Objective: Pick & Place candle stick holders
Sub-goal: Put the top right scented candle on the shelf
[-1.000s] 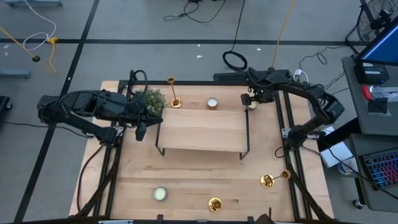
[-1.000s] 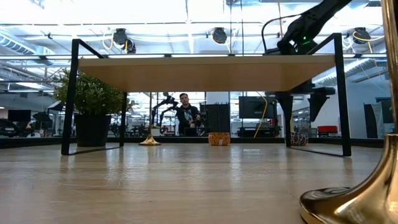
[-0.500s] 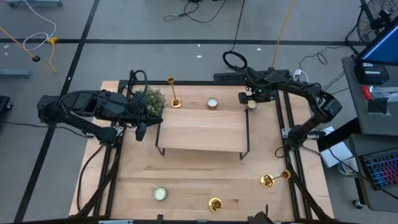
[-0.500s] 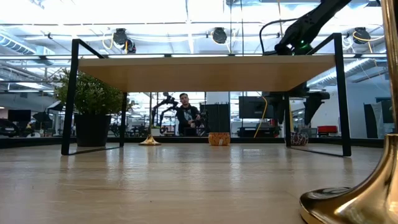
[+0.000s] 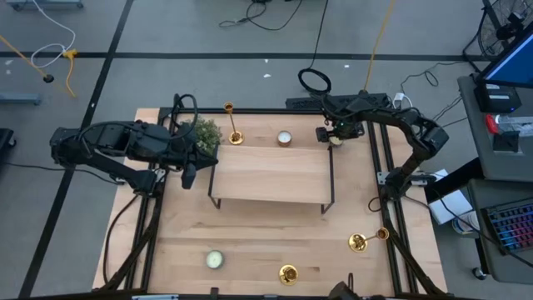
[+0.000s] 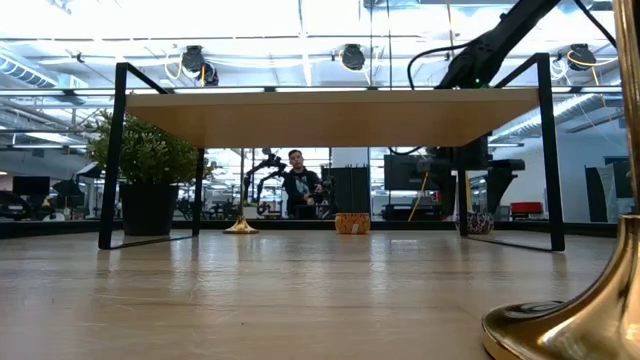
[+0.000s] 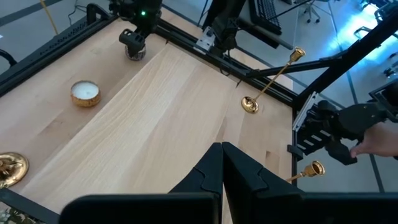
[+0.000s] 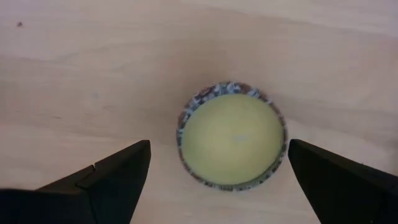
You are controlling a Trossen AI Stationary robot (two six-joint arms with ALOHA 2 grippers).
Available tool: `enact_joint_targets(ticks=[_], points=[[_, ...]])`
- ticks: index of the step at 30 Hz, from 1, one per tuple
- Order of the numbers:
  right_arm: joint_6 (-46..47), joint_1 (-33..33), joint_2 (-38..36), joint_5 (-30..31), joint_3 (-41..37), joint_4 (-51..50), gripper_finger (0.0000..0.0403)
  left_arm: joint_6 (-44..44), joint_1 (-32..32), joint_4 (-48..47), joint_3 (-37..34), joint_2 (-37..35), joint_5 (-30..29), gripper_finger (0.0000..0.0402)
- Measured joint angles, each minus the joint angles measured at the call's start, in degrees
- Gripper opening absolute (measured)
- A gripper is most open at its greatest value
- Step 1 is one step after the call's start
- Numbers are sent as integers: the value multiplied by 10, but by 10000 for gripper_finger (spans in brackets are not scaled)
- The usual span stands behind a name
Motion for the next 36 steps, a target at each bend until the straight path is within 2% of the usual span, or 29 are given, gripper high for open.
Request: enact_joint_targets(ticks=[3, 26, 36], points=[[0, 0, 0, 15, 0, 0, 380, 0, 0, 0, 0, 0, 0, 8], [37, 0, 0, 0, 0, 12, 380, 2, 0, 0, 0, 0, 0, 8], [42, -1, 36, -16, 0, 2, 380, 1, 0, 0, 0, 0, 0, 8]])
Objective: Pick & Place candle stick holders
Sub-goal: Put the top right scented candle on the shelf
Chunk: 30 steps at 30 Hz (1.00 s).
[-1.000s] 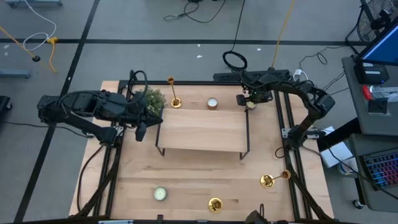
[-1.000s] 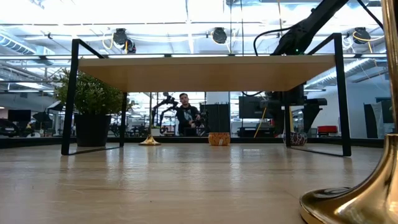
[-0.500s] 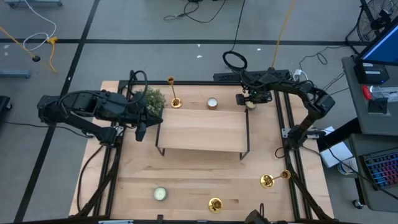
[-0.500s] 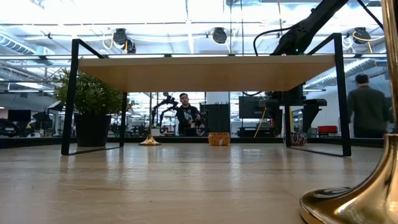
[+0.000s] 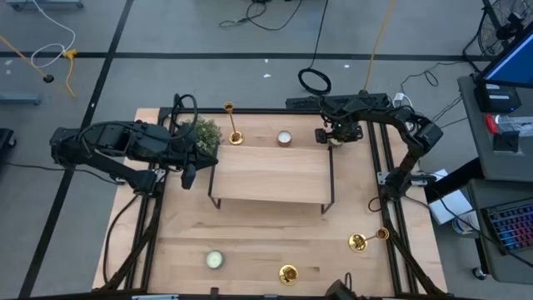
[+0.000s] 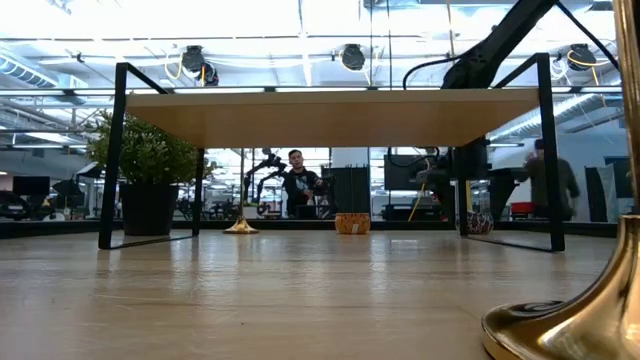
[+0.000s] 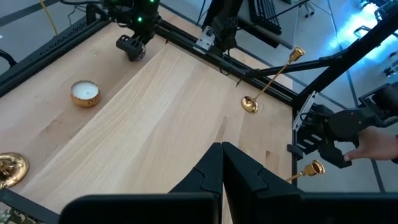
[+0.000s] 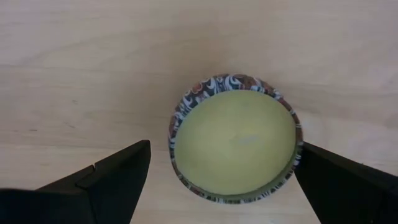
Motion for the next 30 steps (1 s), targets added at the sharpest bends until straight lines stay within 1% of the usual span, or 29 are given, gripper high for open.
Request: enact_joint_targets(ticks=[5, 13, 16, 24, 26, 30], points=[[2, 0, 0, 3, 0, 19, 380, -5, 0, 0, 0, 0, 0, 8], [4, 0, 0, 16, 0, 22, 377, -5, 0, 0, 0, 0, 0, 8], [7, 0, 0, 16, 0, 23, 361, -5, 0, 0, 0, 0, 0, 8], [5, 0, 0, 16, 0, 31, 294, -5, 0, 0, 0, 0, 0, 8], [5, 0, 0, 16, 0, 31, 287, -7, 0, 0, 0, 0, 0, 8], [5, 0, 0, 18, 0, 31, 291, -8, -9, 0, 0, 0, -4, 8]])
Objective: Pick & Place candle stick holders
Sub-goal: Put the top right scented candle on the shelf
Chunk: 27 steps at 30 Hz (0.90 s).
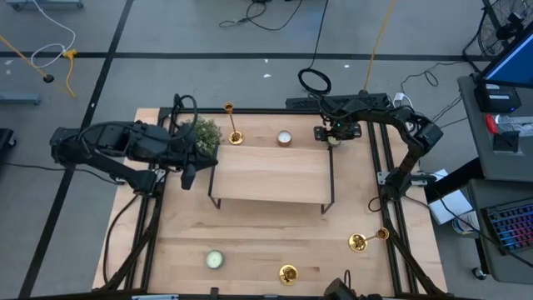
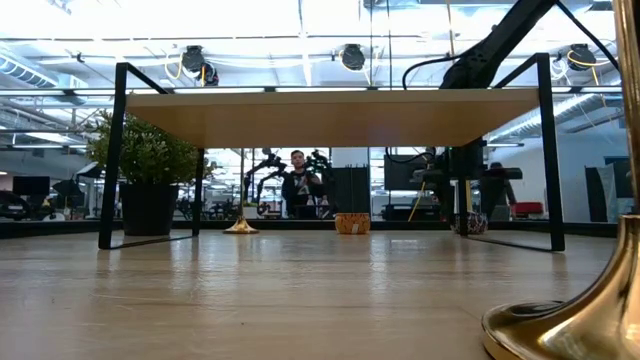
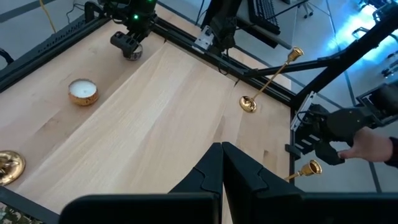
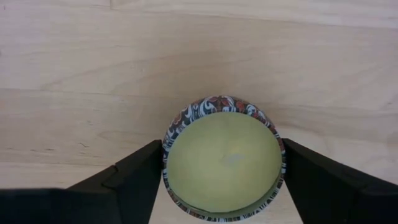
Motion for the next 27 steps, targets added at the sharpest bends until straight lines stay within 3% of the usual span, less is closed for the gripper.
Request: enact_joint_targets(ticks=[8, 16, 27], points=[[-14, 0, -7, -18, 0, 5, 294, -4, -24, 0, 0, 0, -28, 8], [-19, -12, -62, -18, 11, 5, 293, -11, -38, 0, 0, 0, -46, 7], [-74, -20, -131, -30, 140, -15, 293, -10, -39, 0, 0, 0, -48, 8]])
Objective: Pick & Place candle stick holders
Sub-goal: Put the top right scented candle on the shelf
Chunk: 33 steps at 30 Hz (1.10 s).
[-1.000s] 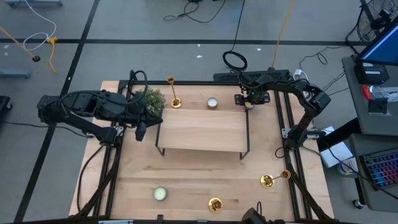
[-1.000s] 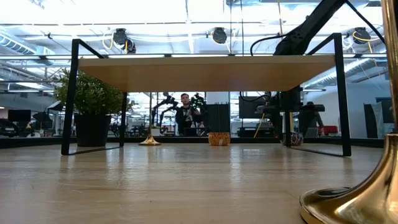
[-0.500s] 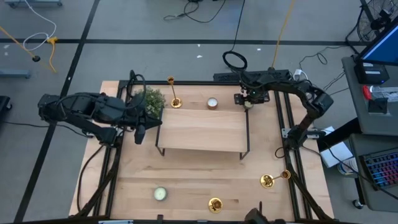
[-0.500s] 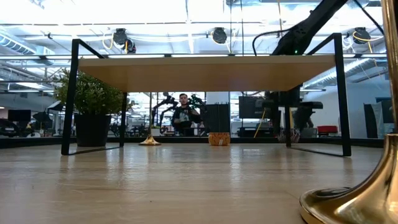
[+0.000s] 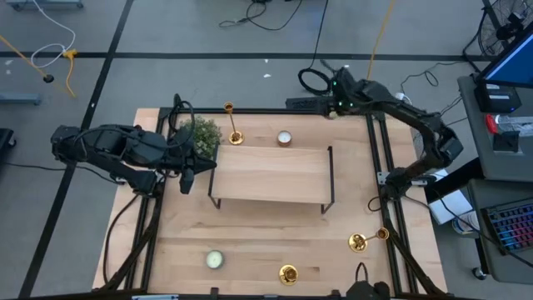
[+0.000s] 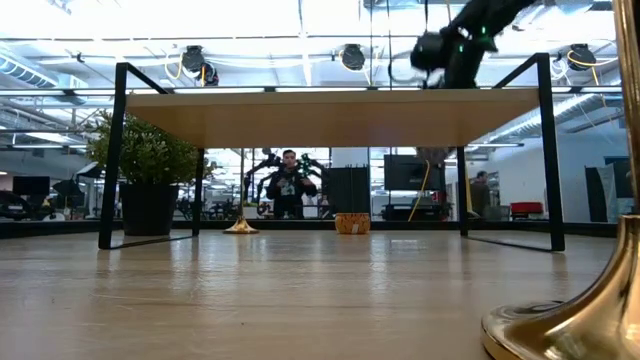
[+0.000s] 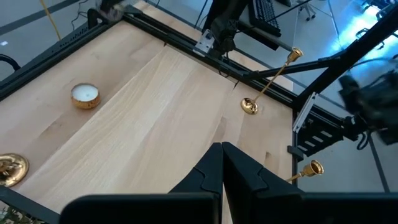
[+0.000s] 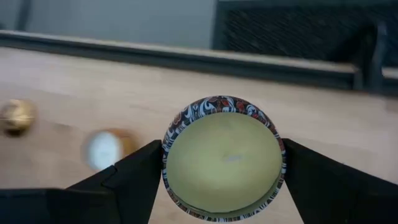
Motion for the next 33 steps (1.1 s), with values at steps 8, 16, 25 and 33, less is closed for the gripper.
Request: enact_joint_targets(ticks=[8, 16, 25, 33], points=[[-72, 41, -2, -91, 102, -69, 293, 5, 0, -3, 0, 0, 0, 7], [-177, 106, -1, -131, 145, -157, 293, 18, 0, -5, 0, 0, -1, 8], [-234, 206, -1, -146, 145, -201, 293, 24, 0, -5, 0, 0, -5, 8], [-270, 290, -1, -57, 145, -241, 293, 19, 0, -5, 0, 0, -5, 8]])
